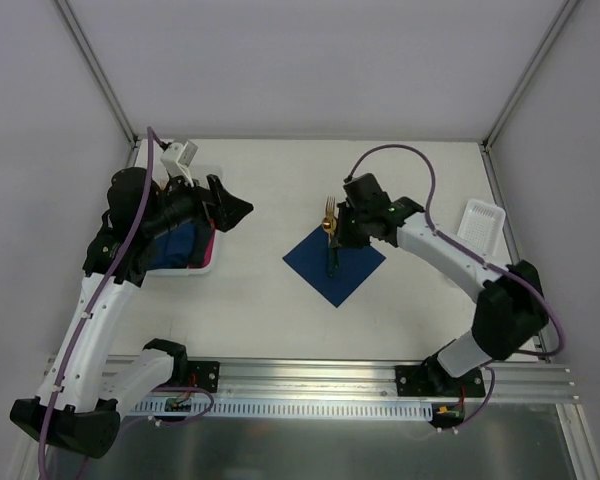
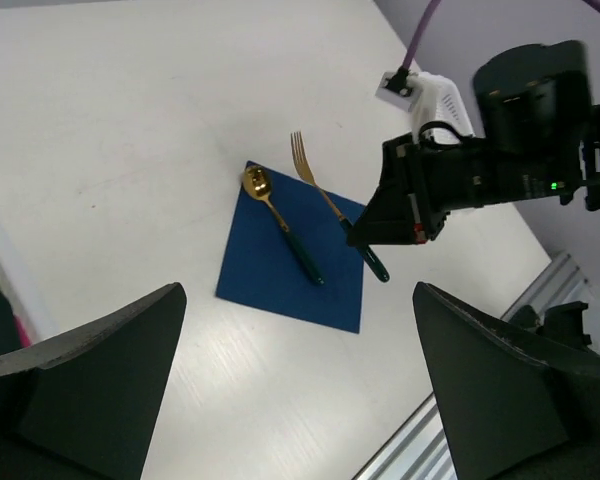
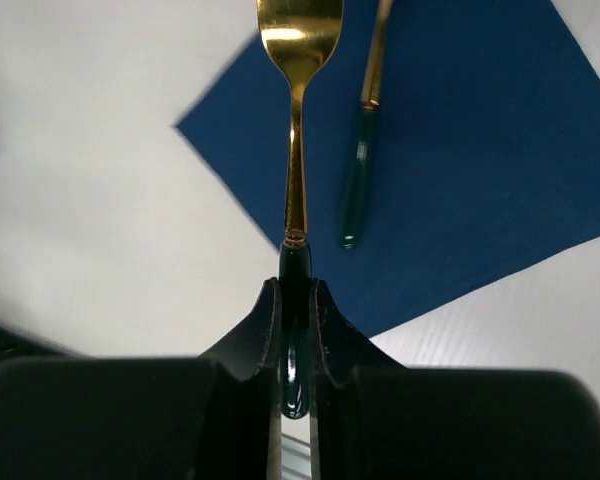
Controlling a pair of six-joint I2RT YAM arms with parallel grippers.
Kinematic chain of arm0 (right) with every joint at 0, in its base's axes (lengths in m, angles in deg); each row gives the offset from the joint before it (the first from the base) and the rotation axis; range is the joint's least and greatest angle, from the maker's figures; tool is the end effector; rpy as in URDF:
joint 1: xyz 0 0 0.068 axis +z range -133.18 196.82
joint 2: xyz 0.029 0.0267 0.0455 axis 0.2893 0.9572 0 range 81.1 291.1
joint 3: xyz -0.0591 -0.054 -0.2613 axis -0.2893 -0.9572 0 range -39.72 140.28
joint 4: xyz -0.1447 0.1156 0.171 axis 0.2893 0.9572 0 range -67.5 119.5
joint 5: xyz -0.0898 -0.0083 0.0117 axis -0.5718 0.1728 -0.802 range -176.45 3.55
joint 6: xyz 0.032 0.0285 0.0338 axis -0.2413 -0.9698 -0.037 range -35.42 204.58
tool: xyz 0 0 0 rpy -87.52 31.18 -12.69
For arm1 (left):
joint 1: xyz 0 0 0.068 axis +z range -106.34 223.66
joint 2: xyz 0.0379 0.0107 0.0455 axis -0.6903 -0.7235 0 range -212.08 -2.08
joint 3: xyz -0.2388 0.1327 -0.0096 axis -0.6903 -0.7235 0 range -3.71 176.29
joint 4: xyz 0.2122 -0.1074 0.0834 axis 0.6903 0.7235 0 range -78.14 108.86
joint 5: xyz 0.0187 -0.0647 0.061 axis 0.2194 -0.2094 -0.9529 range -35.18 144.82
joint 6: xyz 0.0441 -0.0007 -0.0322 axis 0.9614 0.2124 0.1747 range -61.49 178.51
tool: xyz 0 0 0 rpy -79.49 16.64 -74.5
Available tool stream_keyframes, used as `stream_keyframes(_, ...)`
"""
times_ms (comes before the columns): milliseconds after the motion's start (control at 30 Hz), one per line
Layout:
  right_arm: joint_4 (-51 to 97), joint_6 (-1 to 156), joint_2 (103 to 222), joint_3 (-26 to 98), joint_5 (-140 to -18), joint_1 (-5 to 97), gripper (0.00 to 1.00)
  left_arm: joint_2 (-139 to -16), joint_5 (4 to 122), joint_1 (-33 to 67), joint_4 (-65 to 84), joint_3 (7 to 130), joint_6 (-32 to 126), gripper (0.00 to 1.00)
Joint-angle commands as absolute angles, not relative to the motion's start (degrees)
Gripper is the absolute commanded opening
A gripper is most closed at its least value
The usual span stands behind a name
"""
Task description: Place the utensils on the paper napkin and roll it up
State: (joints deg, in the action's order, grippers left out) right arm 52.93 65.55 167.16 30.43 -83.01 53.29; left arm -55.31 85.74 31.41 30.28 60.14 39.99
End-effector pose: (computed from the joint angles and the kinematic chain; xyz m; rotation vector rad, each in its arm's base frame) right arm 0.2565 0.1924 0.2908 -0.3997 2.4110 0.5207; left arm 0.1777 -0.0579 0.4134 0.3190 1.7335 -0.8535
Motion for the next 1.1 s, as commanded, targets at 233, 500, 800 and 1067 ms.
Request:
stream_keyframes(233, 54.23, 69.46, 177.95, 31.38, -89.70, 52.59, 0.00, -54.73, 79.78, 31.88, 41.66, 61.86, 50.69, 0.99)
stream_keyframes(500, 51.24, 69.90, 182.26, 31.29, -89.00, 51.45, 0.00, -54.82, 80.31, 31.88, 41.83, 60.62, 49.81, 0.99)
stream_keyframes(800, 47.20, 70.87, 184.02, 30.33, -88.03, 50.48, 0.00, -55.96, 80.13, 31.88, 41.83, 60.27, 49.55, 0.99)
stream_keyframes(1067, 45.79, 71.48, 185.51, 30.76, -87.59, 50.39, 0.00, -56.75, 79.96, 31.88, 41.83, 60.36, 49.37, 0.99)
